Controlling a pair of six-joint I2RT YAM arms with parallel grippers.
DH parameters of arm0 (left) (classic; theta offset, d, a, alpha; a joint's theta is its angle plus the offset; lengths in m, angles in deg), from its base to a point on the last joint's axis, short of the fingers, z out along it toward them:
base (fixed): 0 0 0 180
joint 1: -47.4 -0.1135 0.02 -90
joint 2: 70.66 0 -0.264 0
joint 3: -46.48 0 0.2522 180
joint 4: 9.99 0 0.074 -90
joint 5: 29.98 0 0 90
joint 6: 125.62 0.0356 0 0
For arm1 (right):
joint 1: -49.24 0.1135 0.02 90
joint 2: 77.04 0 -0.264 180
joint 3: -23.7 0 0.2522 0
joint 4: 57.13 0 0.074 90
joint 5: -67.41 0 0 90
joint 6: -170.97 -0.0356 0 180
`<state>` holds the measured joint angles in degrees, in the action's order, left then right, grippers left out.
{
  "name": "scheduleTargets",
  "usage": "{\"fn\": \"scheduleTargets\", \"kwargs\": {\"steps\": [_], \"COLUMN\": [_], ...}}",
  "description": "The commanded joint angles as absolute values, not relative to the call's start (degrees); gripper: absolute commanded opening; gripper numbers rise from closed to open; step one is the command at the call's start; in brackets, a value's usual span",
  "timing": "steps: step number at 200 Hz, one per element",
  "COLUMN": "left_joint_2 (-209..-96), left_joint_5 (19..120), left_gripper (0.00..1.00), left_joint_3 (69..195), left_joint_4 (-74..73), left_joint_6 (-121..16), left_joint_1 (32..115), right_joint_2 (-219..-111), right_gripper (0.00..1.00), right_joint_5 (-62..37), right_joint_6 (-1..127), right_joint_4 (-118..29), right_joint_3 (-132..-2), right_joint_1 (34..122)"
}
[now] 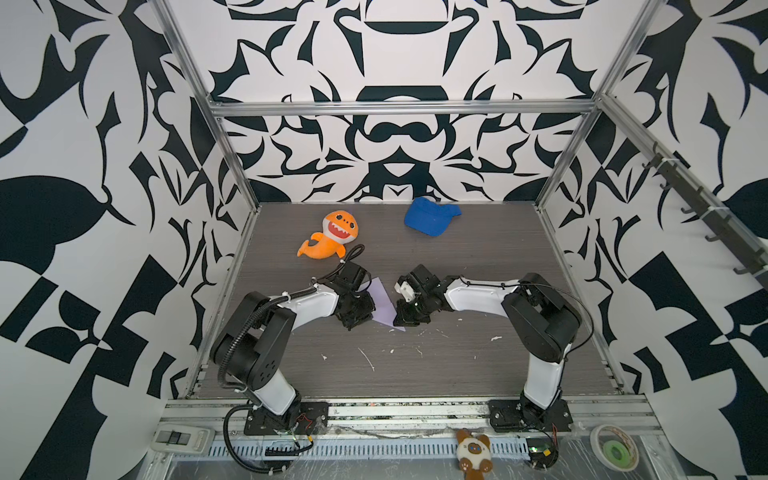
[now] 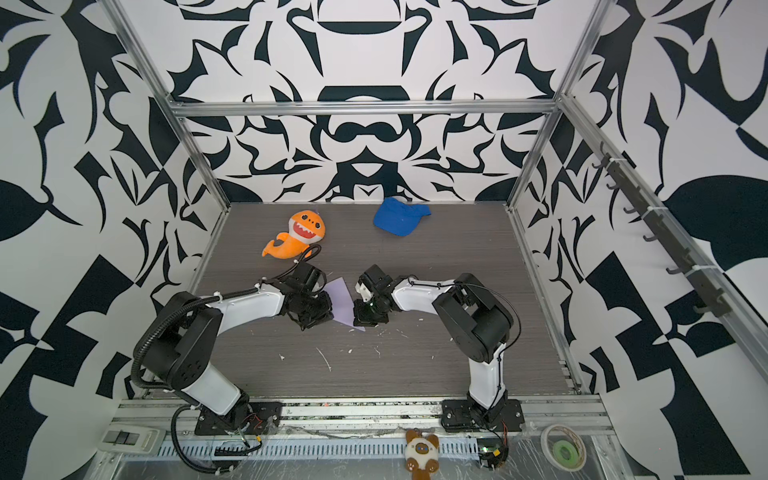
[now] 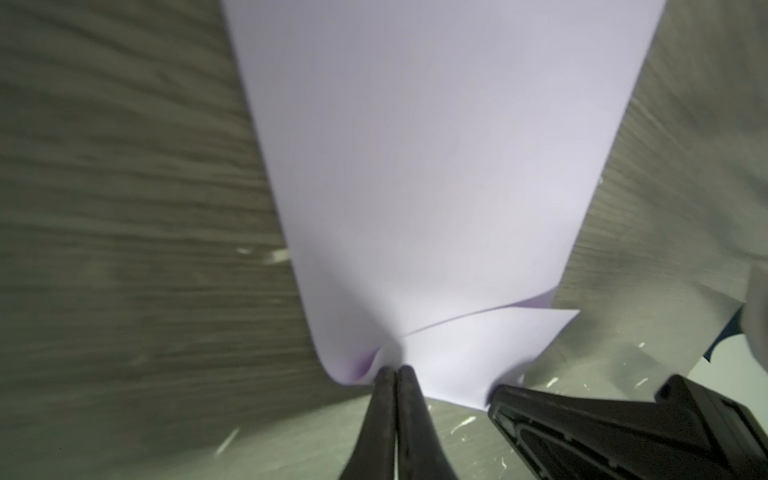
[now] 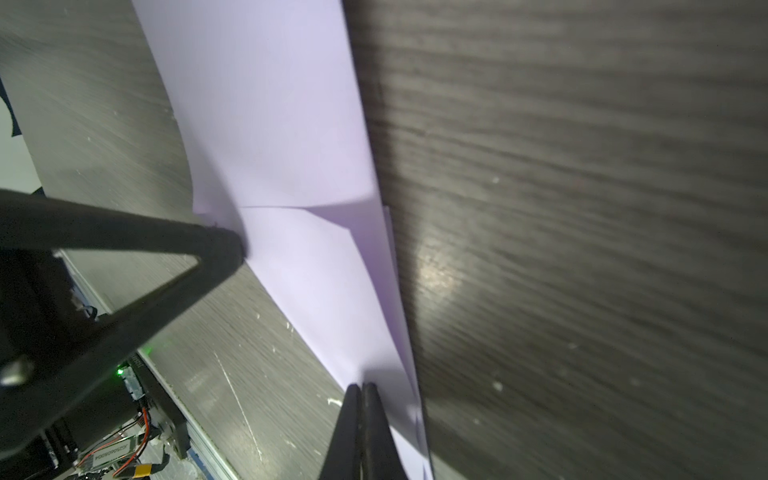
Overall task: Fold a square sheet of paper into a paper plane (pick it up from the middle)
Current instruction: 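Hold the paper's tip with the left gripper while the right gripper presses the crease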
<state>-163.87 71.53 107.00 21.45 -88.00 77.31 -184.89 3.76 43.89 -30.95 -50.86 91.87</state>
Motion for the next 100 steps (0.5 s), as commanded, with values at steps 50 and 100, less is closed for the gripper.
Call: {"fn": "scheduleTargets", "kwargs": {"steps": [50,100], "left_joint_2": [-160.93,-154.14], "left_joint_5": [63.45,70.64], "left_gripper": [0.08,0.10], "left_joint_3": [107.48,107.70], "left_joint_4": [32.97,26.39], "left_joint_6": [-84.50,-86.33], "left_joint_1": [72.82,74.04], "right_joint_2": [-185.98,-186.32], "right_gripper": [0.05,0.05], "right_joint_5": [0.07,-0.11], "right_joint_6": [45.05,45.28], "right_joint_4": [-26.37,-27.97], "right_joint_3": [-50.71,-51.43], "right_joint_1": [92.13,92.09]}}
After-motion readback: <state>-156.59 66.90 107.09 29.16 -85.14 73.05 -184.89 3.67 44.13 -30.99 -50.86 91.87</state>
